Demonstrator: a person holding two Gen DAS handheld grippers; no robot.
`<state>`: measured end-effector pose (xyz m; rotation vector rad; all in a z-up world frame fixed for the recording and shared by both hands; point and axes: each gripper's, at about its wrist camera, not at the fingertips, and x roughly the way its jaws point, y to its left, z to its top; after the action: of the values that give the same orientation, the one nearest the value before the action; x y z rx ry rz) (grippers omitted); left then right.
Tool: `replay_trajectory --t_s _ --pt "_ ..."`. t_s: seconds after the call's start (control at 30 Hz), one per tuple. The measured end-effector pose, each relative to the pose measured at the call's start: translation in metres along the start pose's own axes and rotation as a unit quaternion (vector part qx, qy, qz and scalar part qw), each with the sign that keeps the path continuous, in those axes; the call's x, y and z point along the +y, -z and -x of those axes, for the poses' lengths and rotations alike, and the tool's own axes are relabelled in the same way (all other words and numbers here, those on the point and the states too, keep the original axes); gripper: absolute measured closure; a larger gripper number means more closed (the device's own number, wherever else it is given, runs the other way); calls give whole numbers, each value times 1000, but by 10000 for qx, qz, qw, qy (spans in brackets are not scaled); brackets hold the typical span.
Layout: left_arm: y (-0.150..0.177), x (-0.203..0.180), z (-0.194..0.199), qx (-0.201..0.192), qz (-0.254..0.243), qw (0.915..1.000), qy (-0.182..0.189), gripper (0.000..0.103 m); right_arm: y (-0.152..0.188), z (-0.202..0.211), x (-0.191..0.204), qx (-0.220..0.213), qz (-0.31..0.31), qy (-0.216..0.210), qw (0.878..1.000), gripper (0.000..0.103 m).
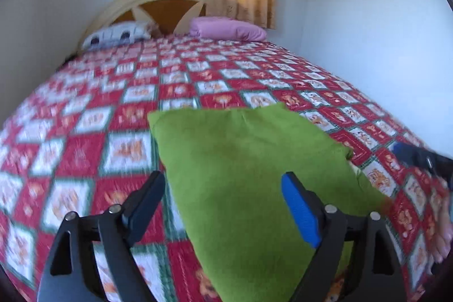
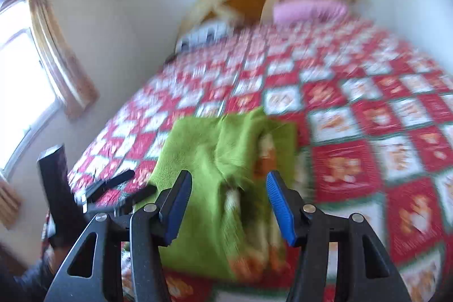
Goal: Fold small clothes
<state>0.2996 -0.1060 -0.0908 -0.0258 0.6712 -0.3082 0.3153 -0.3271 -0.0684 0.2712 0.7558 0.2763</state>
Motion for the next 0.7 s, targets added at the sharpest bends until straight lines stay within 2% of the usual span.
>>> replay_trajectory --t_s 0.03,0.07,0.1,0.13,0.3,0.37,0.43,0.5,0.57,0.7 --pt "4 3 -4 94 112 9999 70 16 -9 -24 -3 266 -136 -21 9996 47" --pt "9 6 -8 173 205 9996 70 16 -14 -40 -5 447 -197 -30 9988 54" --pt "11 6 -10 174 235 9996 48 16 -15 -56 -7 683 -222 -7 9974 88" --pt "13 7 -13 166 265 9995 47 16 -14 -69 -9 831 -212 228 9961 88" --pt "22 10 -17 218 399 9986 281 10 -4 -44 -19 280 -287 542 9977 89" --pt "25 9 -15 192 364 9986 339 3 0 -52 -30 459 -308 638 9964 89" --pt "27 4 -20 279 255 9987 337 3 5 -61 -36 525 -277 836 9947 89" --pt "28 1 -25 401 213 9985 291 3 6 -56 -40 335 -405 885 9947 89" --pt "30 0 -20 298 187 9989 317 1 10 -48 -36 59 -387 991 9943 89" --pt "33 0 -18 303 170 9989 304 0 17 -61 -46 262 -532 1039 9928 89"
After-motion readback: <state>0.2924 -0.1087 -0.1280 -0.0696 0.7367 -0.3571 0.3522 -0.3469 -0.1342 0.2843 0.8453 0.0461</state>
